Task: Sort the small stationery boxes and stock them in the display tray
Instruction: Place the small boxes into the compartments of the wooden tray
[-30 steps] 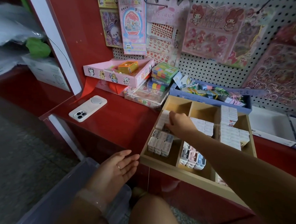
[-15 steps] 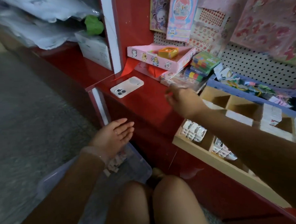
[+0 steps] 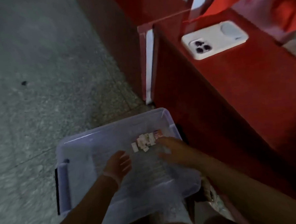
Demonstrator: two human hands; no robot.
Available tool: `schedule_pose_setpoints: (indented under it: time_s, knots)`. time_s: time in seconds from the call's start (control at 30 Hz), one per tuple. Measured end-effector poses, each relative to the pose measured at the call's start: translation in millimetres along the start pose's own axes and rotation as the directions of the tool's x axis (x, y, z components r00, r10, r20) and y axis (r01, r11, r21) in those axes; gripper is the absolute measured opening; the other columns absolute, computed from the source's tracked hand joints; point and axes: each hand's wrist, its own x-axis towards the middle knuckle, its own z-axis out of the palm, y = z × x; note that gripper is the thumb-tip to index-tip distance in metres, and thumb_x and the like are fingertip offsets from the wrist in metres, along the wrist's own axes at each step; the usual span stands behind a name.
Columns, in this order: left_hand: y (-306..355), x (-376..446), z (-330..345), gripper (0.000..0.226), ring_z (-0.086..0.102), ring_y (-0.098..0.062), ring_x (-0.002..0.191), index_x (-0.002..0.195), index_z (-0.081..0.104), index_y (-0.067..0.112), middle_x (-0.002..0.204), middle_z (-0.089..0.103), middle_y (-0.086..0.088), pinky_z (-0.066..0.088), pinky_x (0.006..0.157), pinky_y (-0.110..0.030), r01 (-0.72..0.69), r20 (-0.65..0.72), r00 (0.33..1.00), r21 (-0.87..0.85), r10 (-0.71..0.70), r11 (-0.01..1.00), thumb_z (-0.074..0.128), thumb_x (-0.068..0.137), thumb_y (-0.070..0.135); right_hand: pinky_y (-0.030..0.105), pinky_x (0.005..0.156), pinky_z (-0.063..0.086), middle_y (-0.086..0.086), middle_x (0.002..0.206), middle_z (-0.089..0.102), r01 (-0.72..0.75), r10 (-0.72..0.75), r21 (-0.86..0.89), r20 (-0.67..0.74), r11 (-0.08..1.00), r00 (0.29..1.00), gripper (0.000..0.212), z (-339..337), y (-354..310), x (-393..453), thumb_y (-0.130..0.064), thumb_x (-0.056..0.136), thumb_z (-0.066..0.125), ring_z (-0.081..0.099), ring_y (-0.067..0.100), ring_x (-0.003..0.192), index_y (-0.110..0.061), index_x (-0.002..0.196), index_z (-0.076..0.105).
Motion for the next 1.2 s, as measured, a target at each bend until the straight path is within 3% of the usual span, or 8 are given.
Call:
schedule_pose_setpoints:
  time_s: [0.23,0.33,0.47,0.6,0.7,0.93,1.07,1.2]
  knots:
    - [-25.3,108.4,43.7,0.046,0.05,-0.01,0.077,0.135,0.041,0.002,0.113,0.049,-0.011,0.039,0.062,-0.027,-0.054,-0.089,0.993,0.254,0.078,0.966,0.057,0.093,0.011,0.021,0.102,0.031,-0.003,0.145,0.036,0.066,-0.069,-0.19,-0.01,0.98,0.998,0.046,51.1,80.1,49.8,-0.028,0.099,0.042,0.038,0.013,0.13,-0.021,0.143,0.033]
    - [-23.9,145.4,62.8,0.053,0.063,-0.003,0.064,0.127,0.045,-0.011,0.128,0.052,-0.02,0.05,0.054,-0.015,-0.182,-0.1,0.972,0.254,0.213,0.95,0.069,0.082,0.004,0.028,0.091,0.043,-0.002,0.124,0.056,0.146,-0.177,-0.346,-0.059,0.927,0.983,0.038,52.5,82.8,46.9,-0.025,0.097,0.034,0.053,0.017,0.113,-0.02,0.131,0.05]
    - [-32.8,185.5,81.6,0.073,0.064,-0.031,0.098,0.121,0.052,-0.01,0.118,0.06,-0.025,0.052,0.067,-0.028,-0.147,-0.142,0.97,0.303,0.197,0.942,0.085,0.065,0.024,0.021,0.049,0.053,-0.009,0.073,0.067,0.234,-0.319,-0.387,-0.169,0.892,0.933,0.026,57.2,88.4,46.3,-0.029,0.082,0.043,0.064,0.005,0.064,-0.024,0.094,0.065]
    - [-25.8,192.8,93.0,0.051,0.069,-0.026,0.087,0.105,0.062,-0.009,0.096,0.069,-0.019,0.052,0.061,-0.029,-0.103,-0.158,0.976,0.264,0.148,0.959,0.082,0.069,0.021,0.024,0.052,0.053,-0.01,0.078,0.066,0.267,-0.337,-0.319,-0.19,0.909,0.922,0.023,54.5,86.2,41.5,-0.033,0.083,0.047,0.063,0.006,0.069,-0.024,0.099,0.06]
    - [-22.6,187.3,97.4,0.009,0.057,-0.002,0.04,0.087,0.061,0.001,0.049,0.061,-0.002,0.04,0.034,-0.014,-0.048,-0.11,0.991,0.258,0.079,0.965,0.064,0.087,0.009,0.023,0.05,0.052,-0.012,0.076,0.063,0.284,-0.354,-0.306,-0.204,0.909,0.913,0.019,57.0,87.0,41.8,-0.035,0.083,0.049,0.06,0.004,0.067,-0.026,0.097,0.058]
    - [-39.0,190.8,109.3,0.03,0.061,-0.012,0.057,0.113,0.056,-0.003,0.096,0.059,-0.017,0.04,0.031,-0.014,-0.149,-0.125,0.979,0.098,0.16,0.984,0.065,0.086,0.007,0.026,0.051,0.053,-0.012,0.076,0.064,0.272,-0.344,-0.279,-0.255,0.921,0.904,0.015,60.6,90.0,42.7,-0.033,0.084,0.049,0.061,0.004,0.067,-0.028,0.096,0.056]
    - [-44.8,190.4,107.3,0.051,0.061,-0.023,0.064,0.107,0.056,-0.002,0.094,0.067,-0.02,0.047,0.036,-0.024,-0.101,-0.102,0.989,0.029,0.103,0.995,0.08,0.071,0.026,0.027,0.052,0.054,-0.012,0.078,0.065,0.274,-0.338,-0.255,-0.259,0.927,0.905,0.019,60.2,89.1,41.6,-0.033,0.083,0.048,0.062,0.004,0.067,-0.029,0.1,0.056]
    - [-39.9,195.7,104.7,0.021,0.061,-0.022,0.063,0.094,0.064,0.011,0.068,0.067,-0.007,0.05,0.043,-0.026,0.043,-0.033,0.999,0.099,-0.04,0.994,0.071,0.083,0.028,0.036,0.057,0.056,-0.007,0.083,0.067,0.252,-0.298,-0.193,-0.265,0.948,0.917,0.016,63.3,91.4,43.3,-0.036,0.087,0.044,0.064,0.011,0.073,-0.029,0.1,0.052]
